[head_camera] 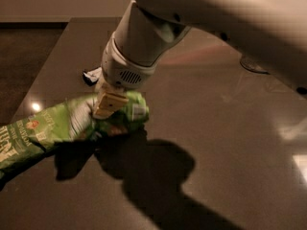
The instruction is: Move green rice chip bag near green jalapeno chip bag
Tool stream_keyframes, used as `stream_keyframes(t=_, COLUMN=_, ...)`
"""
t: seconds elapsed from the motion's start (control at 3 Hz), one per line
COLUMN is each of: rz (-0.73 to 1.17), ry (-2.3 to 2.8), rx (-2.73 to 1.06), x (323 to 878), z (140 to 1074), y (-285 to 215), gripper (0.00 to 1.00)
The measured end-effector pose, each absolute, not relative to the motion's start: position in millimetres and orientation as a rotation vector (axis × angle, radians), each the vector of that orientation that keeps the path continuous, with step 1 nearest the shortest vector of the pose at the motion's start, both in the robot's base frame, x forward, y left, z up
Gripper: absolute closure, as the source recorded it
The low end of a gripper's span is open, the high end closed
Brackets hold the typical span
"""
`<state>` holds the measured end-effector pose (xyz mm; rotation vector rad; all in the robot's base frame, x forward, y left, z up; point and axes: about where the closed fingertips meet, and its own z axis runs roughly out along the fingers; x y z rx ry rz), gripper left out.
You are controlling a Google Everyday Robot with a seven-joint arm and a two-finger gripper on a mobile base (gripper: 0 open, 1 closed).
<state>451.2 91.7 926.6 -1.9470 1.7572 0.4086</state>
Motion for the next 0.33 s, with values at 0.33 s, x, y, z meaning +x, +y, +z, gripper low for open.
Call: stream_keyframes(t=0.33, rz=0.404, ry=1.754, rx=-1.948, x=449.8, z=928.4, y=92.3, gripper=0.0)
